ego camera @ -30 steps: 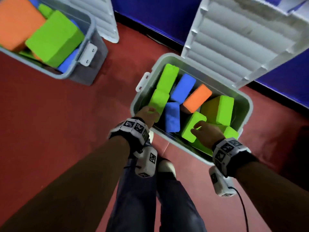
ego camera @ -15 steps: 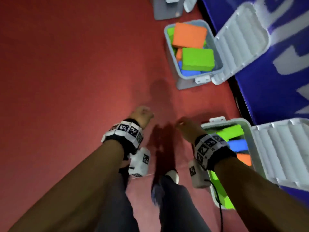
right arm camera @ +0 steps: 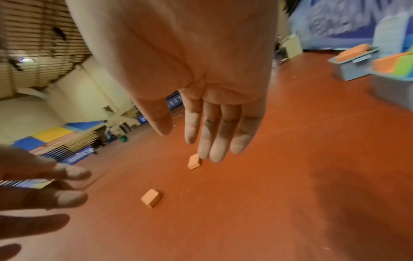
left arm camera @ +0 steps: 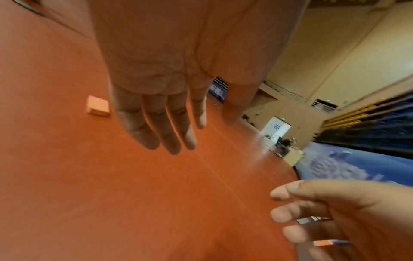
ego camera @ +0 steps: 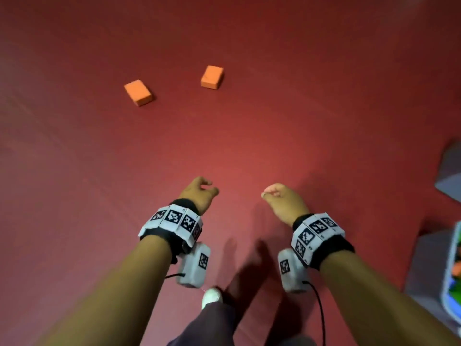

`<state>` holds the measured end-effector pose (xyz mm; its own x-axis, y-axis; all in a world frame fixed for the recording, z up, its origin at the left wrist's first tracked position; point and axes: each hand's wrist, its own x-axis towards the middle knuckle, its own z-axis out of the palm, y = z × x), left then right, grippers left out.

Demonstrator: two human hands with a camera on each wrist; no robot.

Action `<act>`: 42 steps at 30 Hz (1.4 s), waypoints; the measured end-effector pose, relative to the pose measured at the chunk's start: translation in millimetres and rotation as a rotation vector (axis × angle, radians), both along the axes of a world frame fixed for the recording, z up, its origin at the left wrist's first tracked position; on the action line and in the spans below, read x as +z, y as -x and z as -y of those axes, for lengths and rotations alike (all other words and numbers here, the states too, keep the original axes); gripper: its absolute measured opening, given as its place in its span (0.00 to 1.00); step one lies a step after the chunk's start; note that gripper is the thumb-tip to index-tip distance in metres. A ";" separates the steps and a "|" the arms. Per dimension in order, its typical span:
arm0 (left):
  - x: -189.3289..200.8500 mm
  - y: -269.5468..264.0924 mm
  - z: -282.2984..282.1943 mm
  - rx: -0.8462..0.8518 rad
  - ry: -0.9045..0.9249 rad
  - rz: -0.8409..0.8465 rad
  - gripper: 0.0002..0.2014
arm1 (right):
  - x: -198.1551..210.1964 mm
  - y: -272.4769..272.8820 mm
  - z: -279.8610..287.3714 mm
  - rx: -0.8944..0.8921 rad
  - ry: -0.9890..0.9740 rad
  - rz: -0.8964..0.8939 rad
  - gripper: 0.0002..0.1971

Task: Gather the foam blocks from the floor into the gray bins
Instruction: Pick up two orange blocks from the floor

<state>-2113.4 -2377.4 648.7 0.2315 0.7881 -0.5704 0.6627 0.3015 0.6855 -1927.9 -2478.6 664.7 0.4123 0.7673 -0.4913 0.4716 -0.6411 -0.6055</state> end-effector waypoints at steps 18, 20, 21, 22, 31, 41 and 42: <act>-75.5 -32.8 -346.9 0.217 0.130 -0.010 0.06 | -113.8 -52.1 -387.6 0.027 0.181 -0.117 0.13; -85.4 -36.2 -383.3 0.267 0.176 -0.044 0.06 | -122.5 -62.0 -429.7 0.062 0.220 -0.112 0.13; -88.0 -36.7 -401.7 0.297 0.192 -0.052 0.06 | -122.5 -65.3 -452.0 0.082 0.225 -0.106 0.13; -88.9 -37.3 -420.9 0.327 0.205 -0.049 0.06 | -122.1 -69.0 -475.0 0.089 0.225 -0.096 0.13; -100.5 -17.0 -616.2 0.456 0.224 -0.020 0.04 | -126.1 -64.4 -697.3 0.168 0.231 -0.067 0.10; -156.0 8.0 -859.0 0.444 0.302 -0.136 0.03 | -198.8 -40.6 -936.7 0.088 0.272 -0.082 0.05; -162.4 9.9 -881.5 0.449 0.301 -0.156 0.04 | -207.8 -42.9 -955.0 0.061 0.274 -0.084 0.10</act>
